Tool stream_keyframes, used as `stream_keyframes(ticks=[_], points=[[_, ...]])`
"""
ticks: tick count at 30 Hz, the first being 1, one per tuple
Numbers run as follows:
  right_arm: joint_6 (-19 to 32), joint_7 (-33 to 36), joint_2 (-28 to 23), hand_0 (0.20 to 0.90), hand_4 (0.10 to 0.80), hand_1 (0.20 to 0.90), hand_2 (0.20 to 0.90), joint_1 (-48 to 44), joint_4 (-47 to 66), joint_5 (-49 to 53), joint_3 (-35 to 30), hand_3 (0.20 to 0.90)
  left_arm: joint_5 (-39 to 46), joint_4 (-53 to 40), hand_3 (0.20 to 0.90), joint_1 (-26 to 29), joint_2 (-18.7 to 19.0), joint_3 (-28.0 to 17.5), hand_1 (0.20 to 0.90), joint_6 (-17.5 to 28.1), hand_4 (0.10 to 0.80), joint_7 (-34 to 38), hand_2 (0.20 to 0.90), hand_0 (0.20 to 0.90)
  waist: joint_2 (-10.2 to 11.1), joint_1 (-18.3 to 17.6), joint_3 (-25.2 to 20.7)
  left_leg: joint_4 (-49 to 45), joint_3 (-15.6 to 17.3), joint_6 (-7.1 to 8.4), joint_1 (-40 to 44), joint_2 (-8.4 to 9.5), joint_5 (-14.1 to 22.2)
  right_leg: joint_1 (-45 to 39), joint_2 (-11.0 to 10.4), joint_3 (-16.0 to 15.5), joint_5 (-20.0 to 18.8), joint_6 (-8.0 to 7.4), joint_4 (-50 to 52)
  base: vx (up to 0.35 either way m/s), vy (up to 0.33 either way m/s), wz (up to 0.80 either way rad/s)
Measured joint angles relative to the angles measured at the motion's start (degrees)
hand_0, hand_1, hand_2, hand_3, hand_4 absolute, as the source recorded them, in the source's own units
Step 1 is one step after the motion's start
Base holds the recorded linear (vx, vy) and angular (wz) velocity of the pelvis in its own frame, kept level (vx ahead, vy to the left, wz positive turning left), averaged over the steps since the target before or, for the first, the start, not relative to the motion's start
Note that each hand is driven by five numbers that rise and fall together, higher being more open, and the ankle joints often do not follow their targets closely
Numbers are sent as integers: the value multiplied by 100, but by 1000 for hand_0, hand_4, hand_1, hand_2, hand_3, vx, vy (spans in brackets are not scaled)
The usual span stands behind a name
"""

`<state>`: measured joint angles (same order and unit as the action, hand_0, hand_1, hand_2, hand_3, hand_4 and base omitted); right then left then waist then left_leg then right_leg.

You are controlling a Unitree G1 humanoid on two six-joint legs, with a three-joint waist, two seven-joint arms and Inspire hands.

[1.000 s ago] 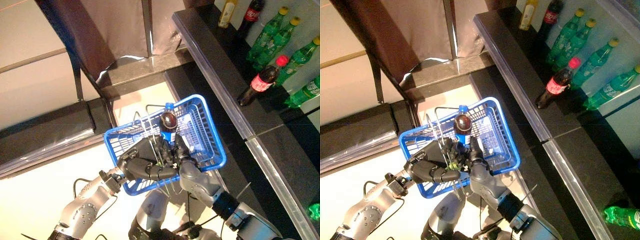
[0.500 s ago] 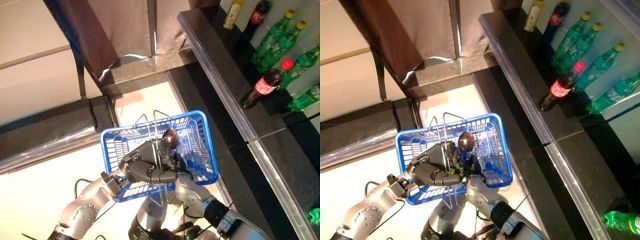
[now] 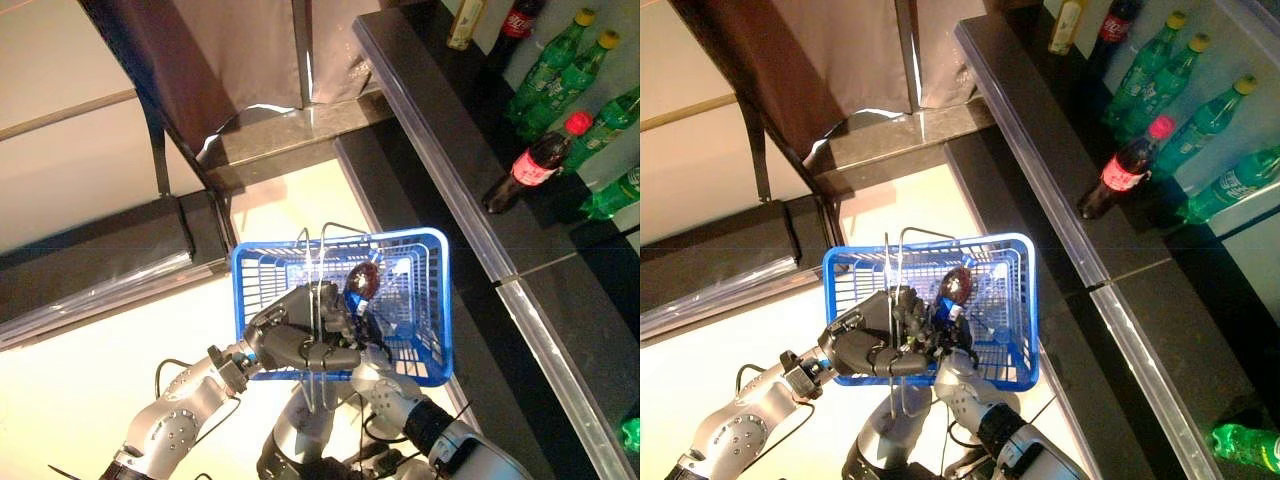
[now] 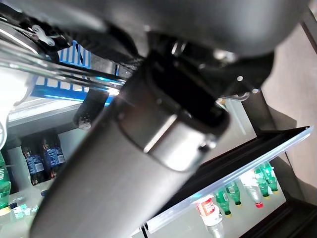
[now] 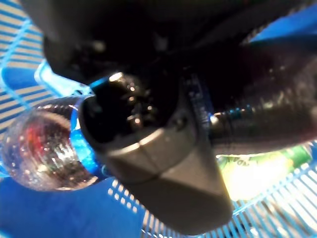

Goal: Pick up the drink and place into the basket.

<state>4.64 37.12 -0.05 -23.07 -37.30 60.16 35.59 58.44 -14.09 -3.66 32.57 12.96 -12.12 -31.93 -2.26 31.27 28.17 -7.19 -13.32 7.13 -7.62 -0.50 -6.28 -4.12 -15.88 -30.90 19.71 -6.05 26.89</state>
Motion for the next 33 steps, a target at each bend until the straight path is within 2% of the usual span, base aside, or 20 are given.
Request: stream_keyframes(ticks=[5, 10, 11, 12, 13, 14, 23, 27, 33], points=[[360, -13, 266, 300, 100, 300, 300, -95, -231, 1069, -328, 200, 0, 0, 200, 13, 48, 56, 300, -5, 100, 0, 300, 300, 14, 9, -7, -4, 0, 0, 2, 5, 0, -23, 5, -16, -9, -11, -16, 38, -24, 2], [429, -109, 305, 300, 100, 300, 300, -177, -266, 1825, -526, 200, 1, 0, 200, 102, 110, 86, 300, -8, 100, 0, 300, 300, 39, 67, -21, -9, -12, 0, 34, 10, 1, -70, 6, -28, -9, -10, -22, 38, -9, 1], [451, -118, 305, 371, 182, 371, 371, -184, -266, 1904, -554, 282, 5, 0, 200, 106, 133, 85, 300, -8, 100, 0, 300, 300, 45, 74, -24, -9, -11, -1, 37, 11, 1, -74, 5, -28, -8, -9, -22, 55, -17, 0], [470, -138, 315, 604, 454, 604, 604, -184, -269, 1973, -615, 554, 5, 0, 200, 110, 153, 85, 300, -8, 100, 0, 300, 300, 51, 87, -27, -9, -13, -1, 38, 11, 1, -75, 6, -28, -9, -8, -22, 37, -14, 0], [478, -160, 313, 778, 657, 778, 778, -184, -269, 2042, -683, 757, 5, 0, 200, 110, 165, 85, 300, -14, 100, 0, 300, 300, 53, 104, -28, -10, -13, -1, 38, 11, 1, -77, 8, -28, -9, -5, -23, 44, -15, 0], [480, -175, 312, 900, 800, 900, 900, -186, -269, 2075, -720, 900, 5, 0, 200, 110, 169, 85, 300, -24, 100, 0, 300, 300, 53, 119, -28, -11, -14, -1, 38, 10, 1, -77, 8, -28, -10, -5, -23, 0, 0, 0], [533, -329, 329, 900, 800, 900, 900, -185, -250, 2080, -774, 900, 5, 2, 200, 66, 201, 88, 300, -320, 100, 6, 300, 300, 82, 146, -43, -34, -12, -3, 40, 7, 0, -87, 18, -24, -30, -2, -31, 12, 3, 0], [526, -342, 308, 900, 800, 900, 900, -172, -125, 1866, -778, 900, 10, 51, 200, 57, 212, 73, 300, -379, 100, 80, 300, 300, 162, 130, -81, -35, -10, -3, 41, -10, 0, -102, 43, -25, -60, -17, -78, 0, 0, 0], [523, -387, 168, 900, 800, 900, 900, 218, 558, 1490, -752, 900, 11, 62, 200, -37, 167, -53, 300, -383, 100, 95, 300, 300, 194, 45, -81, -47, 9, -11, 42, -21, 4, -115, 62, -10, -105, -19, -129, 0, 0, 0]])
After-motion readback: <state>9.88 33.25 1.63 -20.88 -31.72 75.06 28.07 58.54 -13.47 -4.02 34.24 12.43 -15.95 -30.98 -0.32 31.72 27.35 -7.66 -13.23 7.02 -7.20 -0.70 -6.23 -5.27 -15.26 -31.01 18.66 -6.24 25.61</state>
